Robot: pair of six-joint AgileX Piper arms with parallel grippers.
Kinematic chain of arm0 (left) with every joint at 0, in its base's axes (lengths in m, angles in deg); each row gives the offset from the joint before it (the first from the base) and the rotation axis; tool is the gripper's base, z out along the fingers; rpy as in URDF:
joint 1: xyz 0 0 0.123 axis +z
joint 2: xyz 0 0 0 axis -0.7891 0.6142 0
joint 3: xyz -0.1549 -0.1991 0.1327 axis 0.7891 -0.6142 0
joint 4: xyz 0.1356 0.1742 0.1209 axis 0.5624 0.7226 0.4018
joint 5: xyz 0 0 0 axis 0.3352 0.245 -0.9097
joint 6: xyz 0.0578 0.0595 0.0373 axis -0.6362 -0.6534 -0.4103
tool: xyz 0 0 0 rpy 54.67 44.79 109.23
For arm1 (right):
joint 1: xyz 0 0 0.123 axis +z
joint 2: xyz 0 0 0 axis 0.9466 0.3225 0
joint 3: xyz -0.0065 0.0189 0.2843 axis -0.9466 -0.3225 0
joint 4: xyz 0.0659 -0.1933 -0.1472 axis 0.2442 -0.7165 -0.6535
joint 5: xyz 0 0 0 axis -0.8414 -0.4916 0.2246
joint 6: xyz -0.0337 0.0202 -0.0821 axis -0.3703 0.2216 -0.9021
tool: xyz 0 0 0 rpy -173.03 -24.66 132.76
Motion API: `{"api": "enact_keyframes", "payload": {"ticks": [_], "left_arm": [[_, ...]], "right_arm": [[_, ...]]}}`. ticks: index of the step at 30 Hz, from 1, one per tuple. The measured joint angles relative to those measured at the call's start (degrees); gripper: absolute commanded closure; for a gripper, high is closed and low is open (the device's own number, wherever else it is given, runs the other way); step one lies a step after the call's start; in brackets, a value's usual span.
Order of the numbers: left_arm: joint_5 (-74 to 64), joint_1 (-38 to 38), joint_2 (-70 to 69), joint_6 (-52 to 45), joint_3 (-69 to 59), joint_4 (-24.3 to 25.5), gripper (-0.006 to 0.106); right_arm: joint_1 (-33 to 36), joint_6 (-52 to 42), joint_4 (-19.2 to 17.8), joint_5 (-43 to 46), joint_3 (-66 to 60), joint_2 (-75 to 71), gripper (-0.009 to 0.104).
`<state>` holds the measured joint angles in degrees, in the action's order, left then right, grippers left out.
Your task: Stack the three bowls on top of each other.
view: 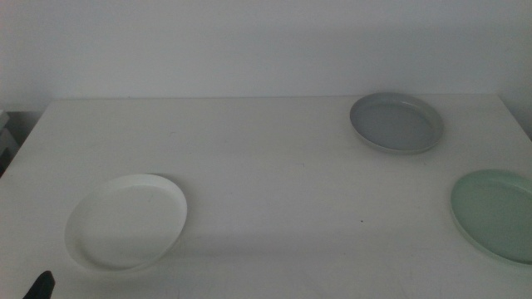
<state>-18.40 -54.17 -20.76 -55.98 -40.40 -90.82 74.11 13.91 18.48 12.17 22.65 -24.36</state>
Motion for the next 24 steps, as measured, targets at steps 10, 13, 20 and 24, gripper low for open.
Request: {"api": "enact_keyframes", "payload": {"ticks": [10, 13, 20, 24], "left_arm": [[0.0, 0.0, 0.0, 0.0, 0.0, 0.0, -0.005], [0.0, 0.0, 0.0, 0.0, 0.0, 0.0, -0.005], [0.0, 0.0, 0.0, 0.0, 0.0, 0.0, -0.005], [0.0, 0.0, 0.0, 0.0, 0.0, 0.0, -0.005]], "right_arm": [[-11.4, 0.0, -2.3, 0.5, 8.9, 19.5, 0.043], [-16.1, -1.0, -2.3, 1.9, 10.5, 25.5, 0.043], [-20.6, -4.4, -2.4, 6.9, 11.7, 37.7, 0.043], [-21.2, -5.4, -2.0, 11.5, 11.7, 42.6, 0.043]]}}
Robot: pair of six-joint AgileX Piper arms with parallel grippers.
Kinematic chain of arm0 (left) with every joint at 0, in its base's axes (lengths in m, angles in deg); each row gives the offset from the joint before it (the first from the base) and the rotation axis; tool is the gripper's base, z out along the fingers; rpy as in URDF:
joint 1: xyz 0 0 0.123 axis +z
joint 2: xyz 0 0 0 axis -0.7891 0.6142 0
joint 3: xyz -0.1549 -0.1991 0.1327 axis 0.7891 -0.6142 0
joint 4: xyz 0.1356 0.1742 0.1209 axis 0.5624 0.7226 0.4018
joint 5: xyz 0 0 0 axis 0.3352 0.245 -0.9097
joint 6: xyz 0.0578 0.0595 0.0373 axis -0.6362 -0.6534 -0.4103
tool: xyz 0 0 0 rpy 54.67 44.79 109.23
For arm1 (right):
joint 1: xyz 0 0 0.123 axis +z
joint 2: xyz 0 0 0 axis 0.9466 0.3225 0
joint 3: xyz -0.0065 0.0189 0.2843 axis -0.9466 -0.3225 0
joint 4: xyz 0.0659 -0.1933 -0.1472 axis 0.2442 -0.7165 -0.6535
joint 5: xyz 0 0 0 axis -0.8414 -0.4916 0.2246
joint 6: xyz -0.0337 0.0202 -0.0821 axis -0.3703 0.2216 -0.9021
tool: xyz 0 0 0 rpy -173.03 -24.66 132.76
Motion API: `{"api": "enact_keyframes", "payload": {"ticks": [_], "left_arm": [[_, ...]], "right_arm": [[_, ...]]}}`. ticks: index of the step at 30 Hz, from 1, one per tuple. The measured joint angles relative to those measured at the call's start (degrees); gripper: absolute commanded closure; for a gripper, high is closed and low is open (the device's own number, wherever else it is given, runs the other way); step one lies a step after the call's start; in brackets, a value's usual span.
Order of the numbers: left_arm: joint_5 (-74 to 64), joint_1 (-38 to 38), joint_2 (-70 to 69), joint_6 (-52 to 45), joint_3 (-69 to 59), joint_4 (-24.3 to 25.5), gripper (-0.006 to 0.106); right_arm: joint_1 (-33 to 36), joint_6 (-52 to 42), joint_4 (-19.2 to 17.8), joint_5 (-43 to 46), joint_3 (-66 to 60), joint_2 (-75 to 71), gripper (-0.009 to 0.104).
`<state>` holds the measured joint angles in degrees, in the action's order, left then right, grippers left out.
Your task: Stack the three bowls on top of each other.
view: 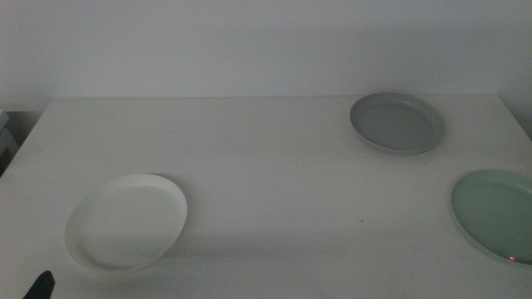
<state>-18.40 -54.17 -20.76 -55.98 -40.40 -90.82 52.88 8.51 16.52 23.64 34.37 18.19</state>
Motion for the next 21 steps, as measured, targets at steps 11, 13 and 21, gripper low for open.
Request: {"api": "enact_keyframes", "payload": {"ticks": [11, 13, 21], "left_arm": [[0.0, 0.0, 0.0, 0.0, 0.0, 0.0, -0.005], [0.0, 0.0, 0.0, 0.0, 0.0, 0.0, -0.005], [0.0, 0.0, 0.0, 0.0, 0.0, 0.0, -0.005]], "right_arm": [[-2.7, -1.9, 0.7, 9.1, 0.3, 11.6, 0.049], [-2.7, -2.4, 0.7, 9.8, 0.3, 12.9, 0.054], [-2.7, -3.0, 1.2, 9.8, 0.5, 14.1, 0.096]]}}
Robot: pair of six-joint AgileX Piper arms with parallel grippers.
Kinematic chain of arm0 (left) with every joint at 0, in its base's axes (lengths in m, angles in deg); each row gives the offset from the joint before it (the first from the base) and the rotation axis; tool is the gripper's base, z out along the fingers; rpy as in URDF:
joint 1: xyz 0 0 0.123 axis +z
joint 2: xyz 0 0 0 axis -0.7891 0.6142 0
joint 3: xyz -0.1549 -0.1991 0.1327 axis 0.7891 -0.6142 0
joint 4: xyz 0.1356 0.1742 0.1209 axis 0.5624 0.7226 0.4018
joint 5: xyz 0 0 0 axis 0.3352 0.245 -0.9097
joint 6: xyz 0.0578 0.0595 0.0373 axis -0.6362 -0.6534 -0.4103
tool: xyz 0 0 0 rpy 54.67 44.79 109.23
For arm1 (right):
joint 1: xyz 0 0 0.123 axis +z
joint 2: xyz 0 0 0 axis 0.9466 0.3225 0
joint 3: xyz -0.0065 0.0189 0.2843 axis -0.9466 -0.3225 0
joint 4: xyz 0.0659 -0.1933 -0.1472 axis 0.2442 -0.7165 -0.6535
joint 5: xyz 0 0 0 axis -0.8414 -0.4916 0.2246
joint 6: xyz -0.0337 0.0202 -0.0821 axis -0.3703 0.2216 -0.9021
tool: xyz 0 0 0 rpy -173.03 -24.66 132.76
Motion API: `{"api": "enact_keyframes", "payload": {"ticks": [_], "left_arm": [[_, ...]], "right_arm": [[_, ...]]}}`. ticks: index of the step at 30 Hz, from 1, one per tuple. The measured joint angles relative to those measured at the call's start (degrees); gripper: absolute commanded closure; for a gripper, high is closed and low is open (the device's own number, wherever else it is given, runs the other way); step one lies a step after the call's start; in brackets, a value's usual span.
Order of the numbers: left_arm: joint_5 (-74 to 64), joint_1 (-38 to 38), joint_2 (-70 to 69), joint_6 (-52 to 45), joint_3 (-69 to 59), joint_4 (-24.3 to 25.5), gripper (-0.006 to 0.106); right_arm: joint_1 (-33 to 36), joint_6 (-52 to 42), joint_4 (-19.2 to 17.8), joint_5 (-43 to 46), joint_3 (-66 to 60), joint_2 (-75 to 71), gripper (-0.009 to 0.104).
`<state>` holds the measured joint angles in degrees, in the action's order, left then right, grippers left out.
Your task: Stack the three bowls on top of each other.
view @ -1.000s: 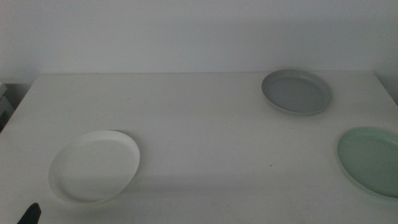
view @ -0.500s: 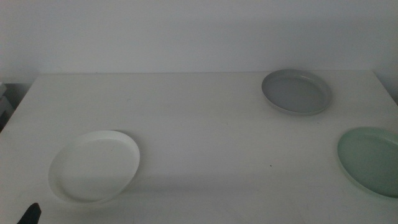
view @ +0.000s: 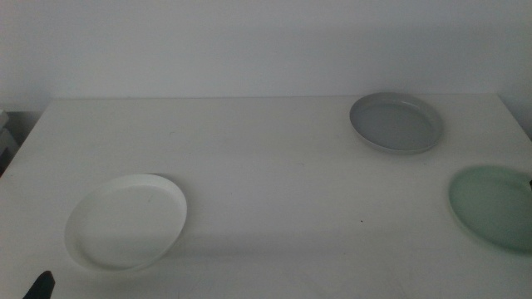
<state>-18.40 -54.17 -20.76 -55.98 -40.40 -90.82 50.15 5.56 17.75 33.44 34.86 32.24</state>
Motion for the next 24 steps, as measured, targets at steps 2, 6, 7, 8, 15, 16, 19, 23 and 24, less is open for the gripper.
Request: {"api": "enact_keyframes", "payload": {"ticks": [2, 6, 7, 8, 15, 16, 19, 23, 24], "left_arm": [[0.0, 0.0, 0.0, 0.0, 0.0, 0.0, -0.005], [0.0, 0.0, 0.0, 0.0, 0.0, 0.0, -0.005], [0.0, 0.0, 0.0, 0.0, 0.0, 0.0, -0.005], [0.0, 0.0, 0.0, 0.0, 0.0, 0.0, -0.005], [0.0, 0.0, 0.0, 0.0, 0.0, 0.0, -0.005], [0.0, 0.0, 0.0, 0.0, 0.0, 0.0, -0.005], [0.0, 0.0, 0.0, 0.0, 0.0, 0.0, -0.005], [0.0, 0.0, 0.0, 0.0, 0.0, 0.0, -0.005], [0.0, 0.0, 0.0, 0.0, 0.0, 0.0, -0.005]], "right_arm": [[0.1, 0.2, 0.3, -0.8, 0.1, -0.7, 0.096], [1.2, 0.3, 1.9, -4.2, 0.1, -4.2, 0.096], [1.9, 0.4, 2.6, -5.3, 0.1, -5.7, 0.096], [2.8, 0.4, 3.2, -6.4, 0.1, -7.3, 0.096], [14.2, 0.9, 7.0, -11.8, 0.1, -15.7, 0.096], [16.5, 1.3, 8.1, -12.1, 0.1, -16.1, 0.096], [23.0, 2.1, 11.4, -11.8, 0.1, -16.4, 0.096], [31.1, 3.1, 15.3, -9.5, 0.1, -15.5, 0.096], [32.9, 3.3, 15.9, -8.9, 0.1, -15.2, 0.096]]}}
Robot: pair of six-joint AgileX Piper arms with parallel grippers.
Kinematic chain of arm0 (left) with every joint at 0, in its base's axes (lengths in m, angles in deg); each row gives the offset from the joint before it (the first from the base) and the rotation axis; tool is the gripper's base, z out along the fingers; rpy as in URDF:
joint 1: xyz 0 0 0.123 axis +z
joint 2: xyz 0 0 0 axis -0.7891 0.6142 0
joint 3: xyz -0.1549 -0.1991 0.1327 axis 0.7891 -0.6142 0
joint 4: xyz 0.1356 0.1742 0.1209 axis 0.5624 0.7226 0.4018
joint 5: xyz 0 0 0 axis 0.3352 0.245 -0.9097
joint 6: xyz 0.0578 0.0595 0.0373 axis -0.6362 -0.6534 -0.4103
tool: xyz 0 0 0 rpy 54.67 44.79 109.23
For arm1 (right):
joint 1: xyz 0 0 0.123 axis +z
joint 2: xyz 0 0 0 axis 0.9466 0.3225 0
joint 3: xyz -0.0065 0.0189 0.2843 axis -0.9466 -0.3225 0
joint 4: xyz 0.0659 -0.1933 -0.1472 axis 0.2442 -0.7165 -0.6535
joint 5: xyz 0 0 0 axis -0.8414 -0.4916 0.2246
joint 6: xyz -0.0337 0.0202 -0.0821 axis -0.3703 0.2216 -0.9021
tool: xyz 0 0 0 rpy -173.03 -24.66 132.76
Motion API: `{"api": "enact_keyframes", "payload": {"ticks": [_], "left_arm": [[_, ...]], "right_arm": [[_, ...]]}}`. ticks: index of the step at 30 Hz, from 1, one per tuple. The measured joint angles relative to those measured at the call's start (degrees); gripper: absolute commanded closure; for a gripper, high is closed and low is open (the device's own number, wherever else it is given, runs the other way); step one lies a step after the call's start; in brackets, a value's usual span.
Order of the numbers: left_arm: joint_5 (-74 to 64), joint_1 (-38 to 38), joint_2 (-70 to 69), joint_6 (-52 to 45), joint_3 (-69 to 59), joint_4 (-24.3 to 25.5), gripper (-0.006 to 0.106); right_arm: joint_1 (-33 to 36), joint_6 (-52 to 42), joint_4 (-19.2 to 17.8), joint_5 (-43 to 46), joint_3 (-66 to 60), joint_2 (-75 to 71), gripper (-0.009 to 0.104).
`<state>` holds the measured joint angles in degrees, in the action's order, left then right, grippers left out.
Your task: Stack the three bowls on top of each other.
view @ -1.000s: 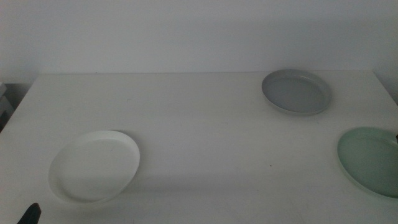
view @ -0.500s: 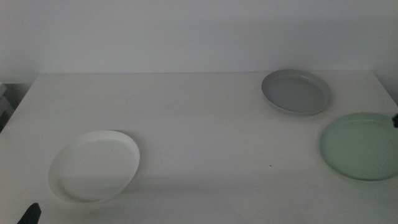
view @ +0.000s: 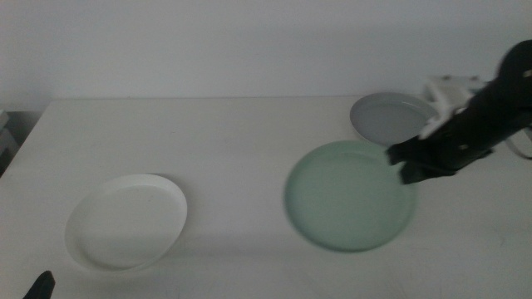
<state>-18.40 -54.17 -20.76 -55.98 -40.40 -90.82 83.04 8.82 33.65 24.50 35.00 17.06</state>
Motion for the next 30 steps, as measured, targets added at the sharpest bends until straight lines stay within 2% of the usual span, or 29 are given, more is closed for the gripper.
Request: {"api": "enact_keyframes", "payload": {"ticks": [9, 19, 30], "left_arm": [[0.0, 0.0, 0.0, 0.0, 0.0, 0.0, -0.005], [0.0, 0.0, 0.0, 0.0, 0.0, 0.0, -0.005], [0.0, 0.0, 0.0, 0.0, 0.0, 0.0, -0.005]], "right_arm": [[10.4, 2.4, 0.4, -0.6, 0.0, 3.4, 0.096], [12.7, 2.8, 0.1, 1.3, -6.1, 6.8, 0.096], [14.0, 2.8, 0.7, 1.4, -6.6, 9.0, 0.096]]}}
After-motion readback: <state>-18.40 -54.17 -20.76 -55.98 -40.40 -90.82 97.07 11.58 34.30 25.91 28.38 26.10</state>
